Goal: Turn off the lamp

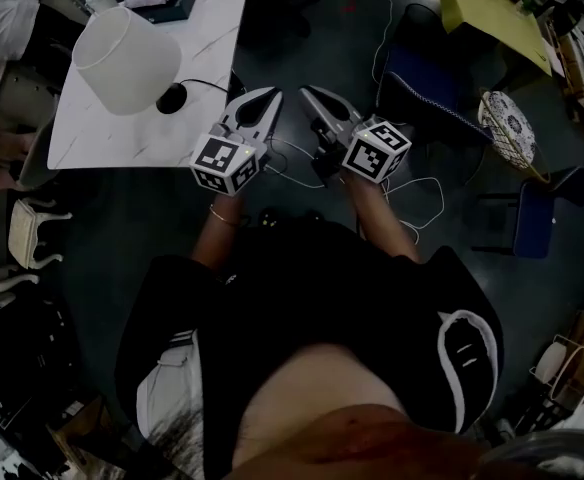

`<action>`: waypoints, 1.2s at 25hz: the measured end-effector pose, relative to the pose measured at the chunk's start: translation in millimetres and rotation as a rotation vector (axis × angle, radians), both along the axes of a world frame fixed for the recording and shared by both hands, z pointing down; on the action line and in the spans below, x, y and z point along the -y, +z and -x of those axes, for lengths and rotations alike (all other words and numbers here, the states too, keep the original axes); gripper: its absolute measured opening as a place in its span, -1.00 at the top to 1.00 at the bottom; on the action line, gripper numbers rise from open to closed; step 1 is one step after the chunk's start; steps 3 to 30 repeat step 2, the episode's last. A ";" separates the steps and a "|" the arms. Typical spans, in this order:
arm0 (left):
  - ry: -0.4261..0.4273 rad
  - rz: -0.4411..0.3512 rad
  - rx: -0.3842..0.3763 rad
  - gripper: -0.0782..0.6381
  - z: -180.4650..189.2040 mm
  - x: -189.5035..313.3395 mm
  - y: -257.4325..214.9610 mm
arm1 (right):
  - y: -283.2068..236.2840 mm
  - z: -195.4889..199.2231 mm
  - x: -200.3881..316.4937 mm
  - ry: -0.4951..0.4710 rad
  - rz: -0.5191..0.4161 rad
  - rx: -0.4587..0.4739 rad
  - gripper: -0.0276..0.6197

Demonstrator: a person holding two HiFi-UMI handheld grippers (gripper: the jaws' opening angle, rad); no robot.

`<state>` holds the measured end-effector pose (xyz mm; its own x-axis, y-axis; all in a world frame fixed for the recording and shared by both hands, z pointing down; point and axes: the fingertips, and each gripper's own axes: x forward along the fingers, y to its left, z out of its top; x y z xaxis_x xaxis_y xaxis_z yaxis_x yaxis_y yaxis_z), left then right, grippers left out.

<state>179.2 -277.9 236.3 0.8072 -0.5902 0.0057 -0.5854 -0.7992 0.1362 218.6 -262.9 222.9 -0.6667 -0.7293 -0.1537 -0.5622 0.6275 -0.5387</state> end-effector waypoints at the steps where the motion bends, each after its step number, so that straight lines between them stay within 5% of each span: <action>1: 0.006 -0.007 -0.001 0.76 -2.2 1.7 -1.1 | -0.9 -2.0 1.7 0.005 -0.005 -0.001 0.91; 30: 0.011 -0.014 -0.002 0.76 -4.3 3.3 -2.1 | -1.5 -3.7 3.3 0.009 -0.009 -0.002 0.91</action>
